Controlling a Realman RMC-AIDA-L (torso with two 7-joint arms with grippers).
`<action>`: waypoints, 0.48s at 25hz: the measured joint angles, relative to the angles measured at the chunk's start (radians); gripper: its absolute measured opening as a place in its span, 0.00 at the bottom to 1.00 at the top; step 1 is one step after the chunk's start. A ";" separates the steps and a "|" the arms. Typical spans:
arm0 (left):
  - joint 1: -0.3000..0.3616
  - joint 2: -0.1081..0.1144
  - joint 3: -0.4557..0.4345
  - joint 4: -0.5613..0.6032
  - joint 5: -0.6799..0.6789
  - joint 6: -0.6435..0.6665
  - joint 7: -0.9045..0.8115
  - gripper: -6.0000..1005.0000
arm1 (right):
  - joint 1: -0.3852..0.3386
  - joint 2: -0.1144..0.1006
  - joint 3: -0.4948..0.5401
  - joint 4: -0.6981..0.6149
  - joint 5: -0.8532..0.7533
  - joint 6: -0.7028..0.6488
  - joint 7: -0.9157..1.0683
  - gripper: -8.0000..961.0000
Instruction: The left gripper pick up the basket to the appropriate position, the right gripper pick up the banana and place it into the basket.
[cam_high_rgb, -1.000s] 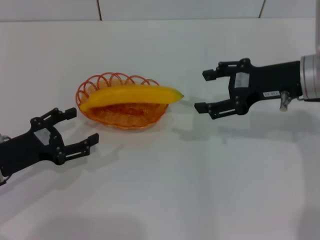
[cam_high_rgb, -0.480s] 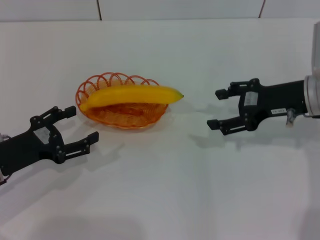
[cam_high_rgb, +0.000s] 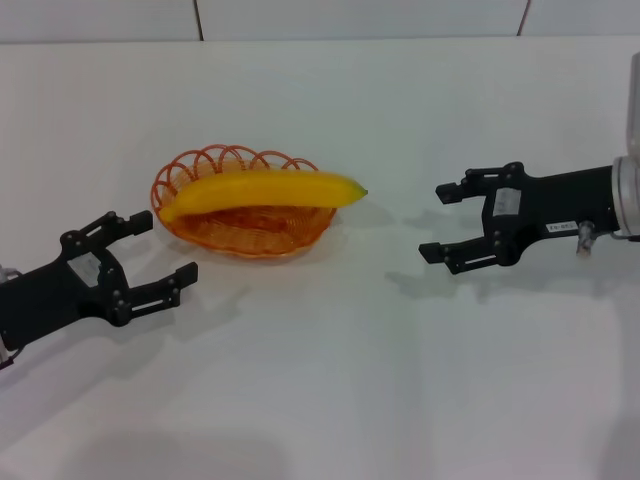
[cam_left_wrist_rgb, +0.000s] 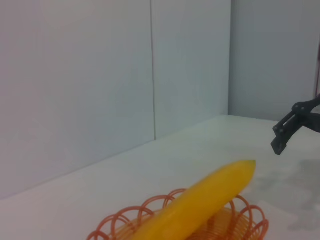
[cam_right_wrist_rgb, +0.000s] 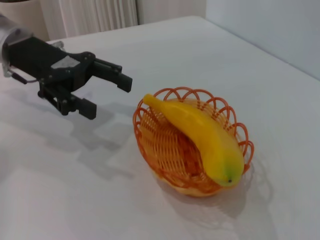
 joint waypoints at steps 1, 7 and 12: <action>0.000 0.000 0.000 0.000 0.000 0.000 0.000 0.91 | 0.000 0.000 0.000 0.000 -0.001 0.000 0.000 0.90; -0.002 0.000 -0.001 0.000 0.001 0.000 0.000 0.91 | 0.000 0.001 0.000 0.002 -0.001 0.005 -0.001 0.90; -0.002 0.001 0.002 0.000 0.002 -0.002 -0.004 0.91 | 0.006 0.001 0.000 0.029 -0.002 0.010 -0.009 0.90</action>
